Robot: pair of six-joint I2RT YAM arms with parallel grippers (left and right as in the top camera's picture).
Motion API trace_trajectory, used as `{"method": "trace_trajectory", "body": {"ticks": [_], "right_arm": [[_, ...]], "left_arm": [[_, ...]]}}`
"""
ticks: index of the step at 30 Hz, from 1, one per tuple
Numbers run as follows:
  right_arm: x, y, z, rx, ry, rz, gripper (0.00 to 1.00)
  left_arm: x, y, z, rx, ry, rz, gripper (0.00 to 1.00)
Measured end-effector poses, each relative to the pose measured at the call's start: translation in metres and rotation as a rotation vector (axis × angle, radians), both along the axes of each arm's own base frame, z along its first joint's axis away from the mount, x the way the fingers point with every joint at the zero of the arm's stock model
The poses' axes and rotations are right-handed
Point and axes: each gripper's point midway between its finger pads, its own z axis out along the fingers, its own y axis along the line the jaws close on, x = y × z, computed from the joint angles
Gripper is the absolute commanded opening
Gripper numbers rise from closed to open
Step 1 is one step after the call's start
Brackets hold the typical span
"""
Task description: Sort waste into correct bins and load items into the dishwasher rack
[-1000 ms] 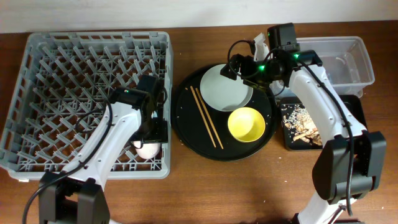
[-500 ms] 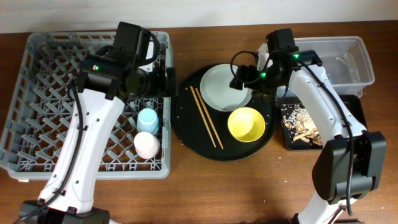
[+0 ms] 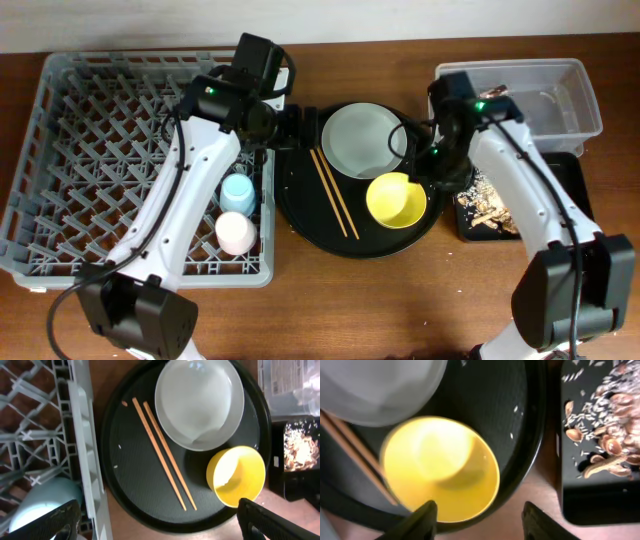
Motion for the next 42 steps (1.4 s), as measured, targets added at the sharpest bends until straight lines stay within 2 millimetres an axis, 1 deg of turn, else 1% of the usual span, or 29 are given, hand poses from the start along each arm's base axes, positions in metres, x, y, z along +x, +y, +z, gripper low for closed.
{"method": "trace_trajectory", "body": {"ticks": [1, 4, 5, 8, 10, 12, 15, 19, 21, 22, 23, 24, 25, 26, 27, 28, 30, 31, 32, 33, 34, 35, 36, 37, 40, 41, 42], "right_arm": [[-0.005, -0.001, -0.014, -0.004, 0.015, 0.003, 0.48], [-0.019, -0.004, -0.042, -0.011, 0.055, 0.004, 0.46], [-0.019, -0.004, -0.045, -0.011, 0.054, 0.004, 0.43], [-0.021, -0.004, -0.055, -0.011, 0.050, 0.007, 0.41], [-0.022, -0.004, -0.059, -0.011, 0.049, 0.007, 0.38], [-0.023, -0.004, -0.060, -0.011, 0.050, 0.009, 0.30], [-0.020, -0.004, -0.060, -0.009, 0.038, 0.010, 0.23], [-0.019, -0.001, -0.060, -0.004, 0.032, 0.017, 0.22], [-0.019, 0.009, -0.060, -0.001, 0.024, 0.044, 0.23], [-0.020, 0.022, -0.060, 0.003, 0.014, 0.083, 0.22], [-0.021, 0.031, -0.059, 0.011, 0.009, 0.107, 0.23], [-0.022, 0.040, -0.059, 0.020, 0.006, 0.128, 0.24], [-0.026, 0.044, -0.058, 0.027, 0.019, 0.139, 0.29], [-0.028, 0.042, -0.054, 0.028, 0.037, 0.133, 0.34], [-0.025, 0.036, -0.044, 0.032, 0.038, 0.115, 0.47], [-0.011, 0.024, -0.019, 0.037, 0.010, 0.070, 0.57], [0.013, 0.001, 0.023, 0.048, -0.072, 0.005, 0.62], [0.026, -0.015, 0.047, 0.054, -0.128, -0.041, 0.63], [0.039, -0.037, 0.078, 0.054, -0.211, -0.097, 0.63], [0.043, -0.055, 0.101, 0.051, -0.264, -0.143, 0.63], [0.044, -0.070, 0.115, 0.046, -0.300, -0.181, 0.64], [0.043, -0.081, 0.119, 0.042, -0.306, -0.207, 0.64], [0.041, -0.085, 0.118, 0.039, -0.296, -0.219, 0.64], [0.038, -0.088, 0.116, 0.038, -0.281, -0.228, 0.64], [0.037, -0.088, 0.116, 0.038, -0.278, -0.227, 0.64], [0.037, -0.088, 0.116, 0.037, -0.279, -0.224, 0.64], [0.037, -0.088, 0.116, 0.035, -0.279, -0.217, 0.64]], "left_arm": [[0.002, -0.001, 0.001, -0.002, -0.007, 0.000, 0.99], [0.003, -0.001, 0.001, -0.005, -0.014, 0.000, 0.99], [0.003, -0.001, 0.002, -0.006, -0.014, 0.000, 0.99], [0.004, -0.001, 0.002, -0.007, -0.017, 0.000, 0.99], [0.004, -0.002, 0.002, -0.007, -0.018, 0.000, 0.99], [0.004, -0.002, 0.002, -0.007, -0.018, 0.000, 0.99], [0.006, -0.002, 0.003, -0.011, -0.028, 0.000, 0.99], [0.007, -0.003, 0.004, -0.012, -0.032, 0.000, 0.99], [0.008, -0.003, 0.004, -0.013, -0.035, 0.000, 0.99], [0.008, -0.003, 0.004, -0.014, -0.036, 0.000, 0.99], [0.008, -0.003, 0.004, -0.014, -0.037, 0.000, 0.99], [0.008, -0.003, 0.004, -0.015, -0.038, 0.000, 0.99], [0.008, -0.004, 0.004, -0.015, -0.038, 0.000, 0.98], [0.009, -0.005, 0.003, -0.015, -0.038, -0.003, 0.97], [0.009, -0.007, 0.001, -0.014, -0.034, -0.008, 0.96], [0.010, -0.013, -0.005, -0.016, -0.026, -0.019, 0.95], [0.011, -0.029, -0.024, -0.009, 0.006, -0.050, 0.93], [0.011, -0.038, -0.033, -0.007, 0.017, -0.070, 0.93], [0.011, -0.055, -0.048, 0.000, 0.030, -0.106, 0.92], [0.005, -0.071, -0.066, 0.014, 0.057, -0.153, 0.91], [-0.001, -0.086, -0.081, 0.029, 0.077, -0.197, 0.89], [-0.008, -0.097, -0.097, 0.052, 0.101, -0.238, 0.89], [-0.013, -0.103, -0.108, 0.069, 0.118, -0.260, 0.82], [-0.020, -0.111, -0.124, 0.103, 0.141, -0.293, 0.76], [-0.030, -0.117, -0.165, 0.169, 0.203, -0.338, 0.59], [-0.032, -0.117, -0.171, 0.177, 0.214, -0.340, 0.56], [-0.033, -0.117, -0.177, 0.189, 0.222, -0.349, 0.43]]}}
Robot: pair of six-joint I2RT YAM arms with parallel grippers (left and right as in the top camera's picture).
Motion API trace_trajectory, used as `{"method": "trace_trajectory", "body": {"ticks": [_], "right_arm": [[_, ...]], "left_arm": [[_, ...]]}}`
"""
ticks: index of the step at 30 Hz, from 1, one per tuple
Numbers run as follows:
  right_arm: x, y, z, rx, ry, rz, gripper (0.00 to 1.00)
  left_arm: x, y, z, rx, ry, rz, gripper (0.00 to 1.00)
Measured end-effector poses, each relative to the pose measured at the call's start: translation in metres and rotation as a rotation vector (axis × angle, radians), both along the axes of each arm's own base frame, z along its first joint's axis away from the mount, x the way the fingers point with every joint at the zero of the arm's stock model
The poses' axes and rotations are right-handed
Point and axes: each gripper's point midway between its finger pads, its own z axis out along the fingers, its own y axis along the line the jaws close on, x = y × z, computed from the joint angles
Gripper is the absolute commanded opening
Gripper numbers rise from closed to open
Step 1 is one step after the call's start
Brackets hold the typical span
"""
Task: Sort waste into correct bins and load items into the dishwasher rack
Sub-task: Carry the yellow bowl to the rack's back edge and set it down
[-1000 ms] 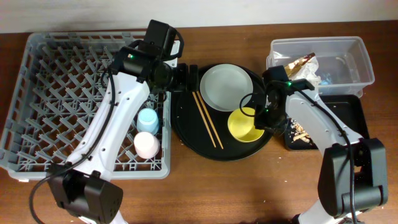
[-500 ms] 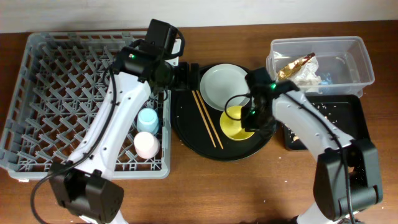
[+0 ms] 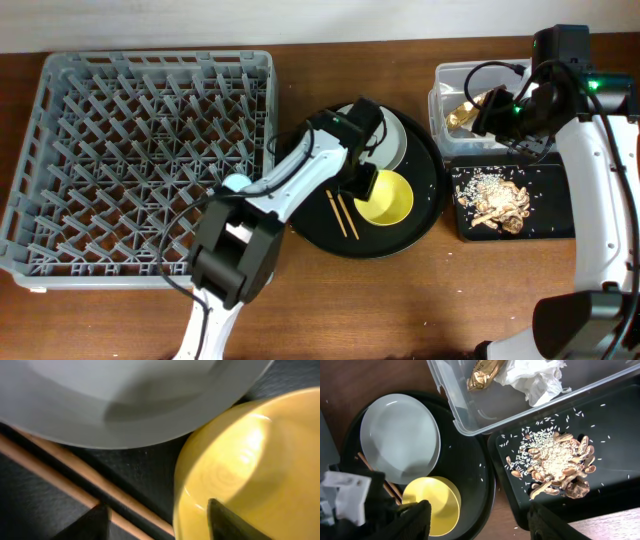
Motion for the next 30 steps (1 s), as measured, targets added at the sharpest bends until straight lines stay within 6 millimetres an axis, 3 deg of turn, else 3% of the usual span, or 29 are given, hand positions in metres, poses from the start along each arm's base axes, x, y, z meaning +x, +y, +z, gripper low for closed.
{"method": "trace_trajectory", "body": {"ticks": [2, 3, 4, 7, 9, 12, 13, 15, 16, 17, 19, 20, 21, 22, 25, 30], "right_arm": [[0.000, 0.000, 0.000, -0.002, 0.000, 0.005, 0.64], [0.000, 0.000, 0.000, -0.003, 0.000, 0.007, 0.64], [0.000, 0.000, 0.000, -0.003, 0.000, 0.008, 0.64], [0.000, 0.000, 0.000, -0.003, -0.001, 0.007, 0.63], [0.001, 0.000, 0.000, -0.005, -0.006, 0.012, 0.63], [0.001, 0.000, 0.000, -0.006, -0.005, 0.013, 0.63], [0.002, 0.000, 0.001, -0.007, -0.009, 0.014, 0.62], [0.005, 0.000, 0.002, -0.008, -0.024, 0.015, 0.62], [0.008, -0.001, 0.003, -0.010, -0.037, 0.015, 0.62], [0.010, -0.001, 0.004, -0.010, -0.043, 0.015, 0.62], [0.010, -0.001, 0.004, -0.010, -0.047, 0.014, 0.62], [0.010, -0.001, 0.004, -0.011, -0.047, 0.015, 0.62], [0.010, -0.001, 0.004, -0.011, -0.047, 0.015, 0.62], [0.010, -0.001, 0.004, -0.010, -0.047, 0.015, 0.62], [0.010, -0.001, 0.004, -0.010, -0.047, 0.015, 0.62], [0.010, -0.001, 0.004, -0.010, -0.047, 0.015, 0.62]], "left_arm": [[-0.002, 0.000, -0.010, 0.015, 0.016, -0.003, 0.25], [-0.002, 0.000, -0.010, 0.016, 0.015, -0.009, 0.04], [-0.003, 0.000, -0.010, 0.016, 0.015, -0.011, 0.01], [-0.003, 0.000, -0.008, 0.017, 0.017, -0.011, 0.01], [0.000, 0.000, 0.004, 0.026, 0.013, -0.010, 0.01], [0.009, 0.007, 0.051, 0.059, -0.008, 0.003, 0.01], [0.020, 0.017, 0.081, 0.070, -0.048, 0.028, 0.01], [0.046, 0.051, 0.130, 0.096, -0.146, 0.104, 0.01], [0.069, 0.088, 0.158, 0.129, -0.227, 0.188, 0.01], [0.096, 0.142, 0.184, 0.185, -0.321, 0.308, 0.01], [0.114, 0.200, 0.197, 0.285, -0.387, 0.423, 0.01], [0.121, 0.252, 0.204, 0.411, -0.425, 0.515, 0.01], [0.123, 0.273, 0.208, 0.471, -0.445, 0.551, 0.01], [0.127, 0.289, 0.215, 0.530, -0.484, 0.589, 0.01], [0.148, 0.306, 0.224, 0.661, -0.611, 0.655, 0.01], [0.178, 0.304, 0.183, 0.941, -0.695, 0.655, 0.00]]}}
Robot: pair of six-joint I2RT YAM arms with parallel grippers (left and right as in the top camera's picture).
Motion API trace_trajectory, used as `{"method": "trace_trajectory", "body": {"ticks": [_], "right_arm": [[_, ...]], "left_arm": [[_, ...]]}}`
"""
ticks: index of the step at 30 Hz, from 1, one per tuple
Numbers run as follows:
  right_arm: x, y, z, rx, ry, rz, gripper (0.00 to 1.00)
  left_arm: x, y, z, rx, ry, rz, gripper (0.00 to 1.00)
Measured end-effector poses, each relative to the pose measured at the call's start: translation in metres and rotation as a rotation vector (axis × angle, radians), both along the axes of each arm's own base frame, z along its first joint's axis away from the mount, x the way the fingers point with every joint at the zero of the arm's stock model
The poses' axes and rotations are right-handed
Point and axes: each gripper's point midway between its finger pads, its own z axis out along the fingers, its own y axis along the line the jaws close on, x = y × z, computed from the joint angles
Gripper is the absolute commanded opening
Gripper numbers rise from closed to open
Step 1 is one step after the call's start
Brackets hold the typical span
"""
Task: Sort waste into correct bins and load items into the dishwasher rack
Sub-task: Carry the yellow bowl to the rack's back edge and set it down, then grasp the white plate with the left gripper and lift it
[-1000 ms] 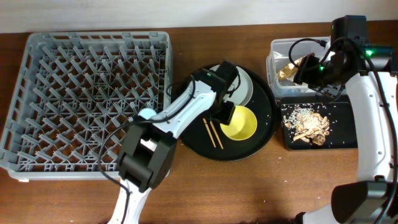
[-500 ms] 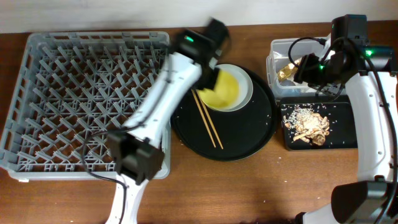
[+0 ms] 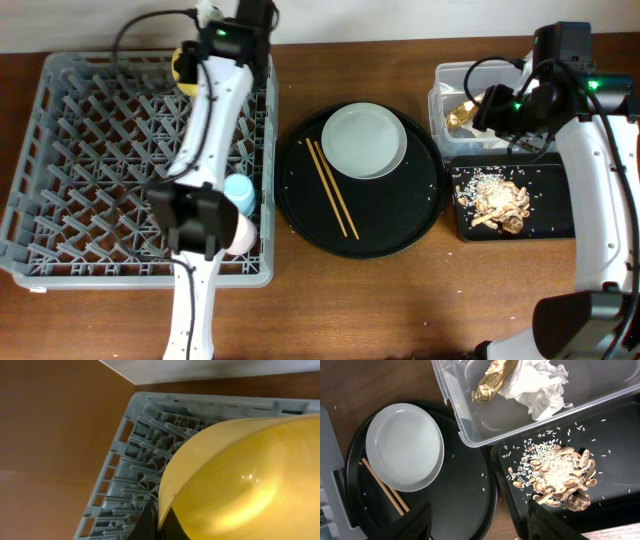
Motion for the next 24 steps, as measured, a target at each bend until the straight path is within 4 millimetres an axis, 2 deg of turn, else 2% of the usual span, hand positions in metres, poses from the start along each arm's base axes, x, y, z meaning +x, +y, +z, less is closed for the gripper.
{"method": "trace_trajectory", "body": {"ticks": [2, 4, 9, 14, 15, 16, 17, 18, 21, 24], "right_arm": [[0.000, 0.000, 0.000, -0.002, 0.000, 0.000, 0.62], [0.000, -0.001, 0.000, -0.006, 0.001, -0.003, 0.62], [0.000, -0.002, 0.000, -0.011, 0.001, -0.005, 0.62], [0.000, -0.002, 0.000, -0.011, 0.001, -0.005, 0.62], [0.000, -0.002, 0.000, -0.011, 0.001, -0.005, 0.62], [0.000, -0.002, 0.000, -0.011, 0.001, -0.005, 0.62], [0.000, -0.002, 0.000, -0.011, 0.001, -0.005, 0.62], [0.000, -0.002, 0.000, -0.011, 0.001, -0.005, 0.62], [0.000, -0.002, 0.000, -0.011, 0.001, -0.005, 0.62], [0.000, -0.002, 0.000, -0.011, 0.001, -0.005, 0.62]], "left_arm": [[0.003, -0.008, -0.010, 0.057, -0.005, 0.009, 0.00], [0.005, -0.014, -0.012, 0.097, -0.027, 0.014, 0.00], [0.008, -0.015, -0.027, 0.139, -0.013, 0.025, 0.00], [0.006, -0.047, -0.033, 0.159, -0.007, -0.028, 0.02], [0.005, -0.048, -0.034, 0.163, 0.001, -0.031, 0.09], [0.003, -0.048, -0.035, 0.164, 0.010, -0.032, 0.20], [0.002, -0.049, -0.036, 0.161, 0.015, -0.033, 0.38], [0.000, -0.055, -0.042, 0.132, 0.044, -0.052, 0.45], [-0.008, -0.080, -0.070, 0.063, 0.140, -0.112, 0.50], [-0.018, -0.085, -0.088, -0.005, 0.231, -0.130, 0.59]]}}
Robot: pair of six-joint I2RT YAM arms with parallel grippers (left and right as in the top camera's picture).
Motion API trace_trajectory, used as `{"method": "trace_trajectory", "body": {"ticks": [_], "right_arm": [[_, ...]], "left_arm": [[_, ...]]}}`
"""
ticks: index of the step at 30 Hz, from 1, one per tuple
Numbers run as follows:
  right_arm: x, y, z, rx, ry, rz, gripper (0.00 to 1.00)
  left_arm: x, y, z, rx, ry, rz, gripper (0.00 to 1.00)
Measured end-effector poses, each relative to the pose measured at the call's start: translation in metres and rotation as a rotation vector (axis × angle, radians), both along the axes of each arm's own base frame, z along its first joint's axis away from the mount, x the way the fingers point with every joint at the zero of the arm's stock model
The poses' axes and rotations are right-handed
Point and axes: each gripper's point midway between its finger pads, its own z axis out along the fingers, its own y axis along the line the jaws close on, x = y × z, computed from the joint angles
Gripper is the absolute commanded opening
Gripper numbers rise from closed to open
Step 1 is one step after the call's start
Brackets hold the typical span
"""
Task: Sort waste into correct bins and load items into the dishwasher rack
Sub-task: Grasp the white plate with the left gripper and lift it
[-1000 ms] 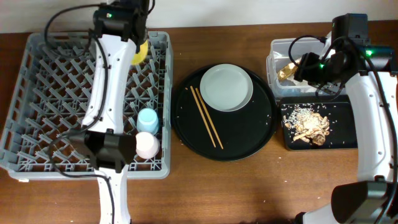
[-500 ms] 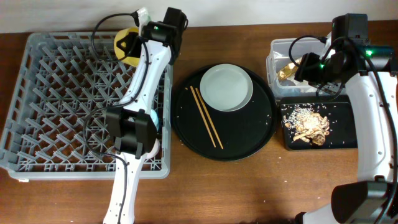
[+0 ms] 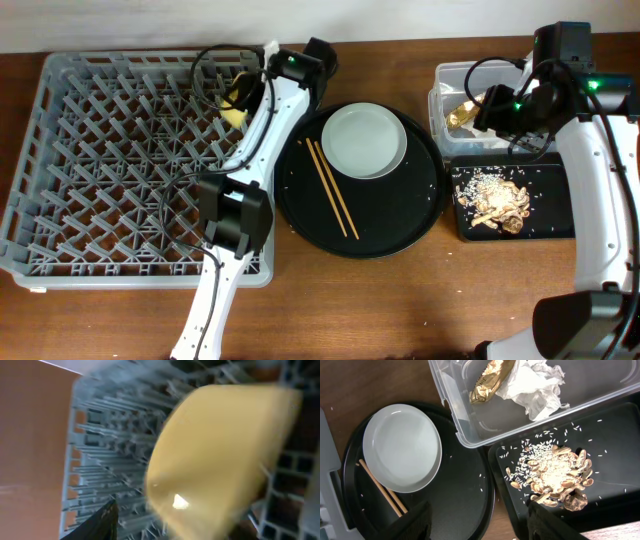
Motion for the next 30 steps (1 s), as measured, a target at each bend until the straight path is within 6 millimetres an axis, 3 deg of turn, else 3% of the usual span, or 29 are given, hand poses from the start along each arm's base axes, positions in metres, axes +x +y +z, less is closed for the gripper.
{"method": "trace_trajectory", "body": {"ticks": [5, 8, 9, 11, 14, 19, 21, 28, 30], "right_arm": [[0.000, -0.001, 0.000, -0.003, 0.000, -0.002, 0.62], [0.000, -0.001, 0.000, -0.003, 0.000, -0.001, 0.62], [0.000, -0.001, 0.000, -0.003, 0.001, -0.001, 0.62], [0.000, -0.001, 0.000, -0.003, 0.000, -0.001, 0.62], [0.000, -0.001, 0.000, -0.003, 0.000, -0.002, 0.62], [0.000, -0.001, 0.000, -0.003, 0.000, -0.001, 0.63], [0.000, -0.001, 0.000, -0.003, 0.001, -0.002, 0.62], [0.000, -0.001, 0.000, -0.003, 0.001, -0.001, 0.63], [0.000, -0.001, 0.000, -0.003, 0.001, -0.001, 0.63]], "left_arm": [[-0.012, -0.017, -0.018, -0.165, 0.107, -0.020, 0.68], [-0.011, -0.039, 0.009, -0.324, 0.098, -0.090, 0.73], [-0.010, -0.049, 0.019, -0.389, 0.091, -0.127, 0.73], [-0.010, -0.092, 0.051, -0.626, 0.078, -0.309, 0.73], [-0.013, -0.137, 0.055, -0.825, 0.133, -0.486, 0.73], [-0.018, -0.166, 0.022, -0.933, 0.257, -0.568, 0.73], [-0.016, -0.173, -0.002, -0.948, 0.306, -0.582, 0.72], [-0.016, -0.181, -0.078, -0.963, 0.427, -0.548, 0.57], [-0.019, -0.180, -0.102, -0.960, 0.463, -0.523, 0.44]]}}
